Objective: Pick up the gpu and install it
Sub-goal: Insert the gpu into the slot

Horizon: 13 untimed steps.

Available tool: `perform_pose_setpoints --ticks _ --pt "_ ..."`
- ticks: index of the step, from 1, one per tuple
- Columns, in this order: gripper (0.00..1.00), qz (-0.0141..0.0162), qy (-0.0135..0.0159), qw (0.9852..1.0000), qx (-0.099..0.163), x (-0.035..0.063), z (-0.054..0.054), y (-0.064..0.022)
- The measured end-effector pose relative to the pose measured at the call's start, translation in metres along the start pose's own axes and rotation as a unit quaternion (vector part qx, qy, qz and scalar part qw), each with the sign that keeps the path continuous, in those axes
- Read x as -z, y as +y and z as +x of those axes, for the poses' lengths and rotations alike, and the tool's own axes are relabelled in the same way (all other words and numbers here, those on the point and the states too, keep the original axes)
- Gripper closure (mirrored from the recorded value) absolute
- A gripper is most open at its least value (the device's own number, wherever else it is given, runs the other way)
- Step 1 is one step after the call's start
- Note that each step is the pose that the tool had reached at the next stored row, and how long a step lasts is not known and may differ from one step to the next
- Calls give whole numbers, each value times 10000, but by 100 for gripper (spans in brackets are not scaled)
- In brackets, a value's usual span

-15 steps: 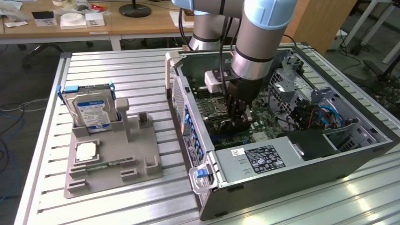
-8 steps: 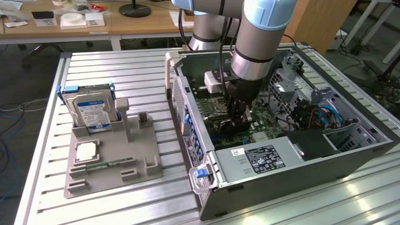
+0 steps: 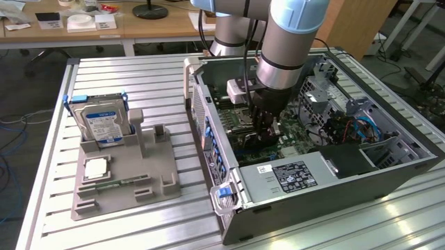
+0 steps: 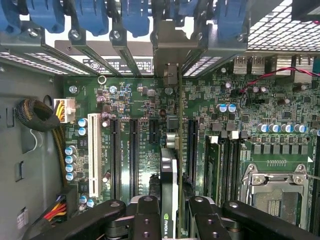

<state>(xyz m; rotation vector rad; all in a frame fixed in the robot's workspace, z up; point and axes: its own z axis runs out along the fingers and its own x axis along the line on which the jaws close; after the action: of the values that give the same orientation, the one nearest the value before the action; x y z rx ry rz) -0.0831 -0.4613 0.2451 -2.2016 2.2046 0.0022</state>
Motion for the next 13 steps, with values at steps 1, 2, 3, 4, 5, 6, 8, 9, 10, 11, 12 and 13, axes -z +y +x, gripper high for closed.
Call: perform_pose_setpoints --ticks 1,2,3,4,5,6,8,9,10,11,12,13 --pt "73 0 0 10000 0 0 0 0" --pt "73 0 0 10000 0 0 0 0" --pt "73 0 0 10000 0 0 0 1" --pt "73 0 0 10000 -1 0 0 1" --pt "73 0 0 10000 -1 0 0 1" --pt "73 0 0 10000 -1 0 0 1" --pt "73 0 -1 10000 -1 0 0 1" --pt "73 -1 -7 10000 -3 -5 -1 4" --pt "73 1 -5 10000 -4 -4 -1 4" --pt "66 1 -3 10000 -3 -3 -1 3" --pt "66 1 -2 10000 -1 -2 -1 1" --pt "66 0 0 10000 -1 0 0 1"
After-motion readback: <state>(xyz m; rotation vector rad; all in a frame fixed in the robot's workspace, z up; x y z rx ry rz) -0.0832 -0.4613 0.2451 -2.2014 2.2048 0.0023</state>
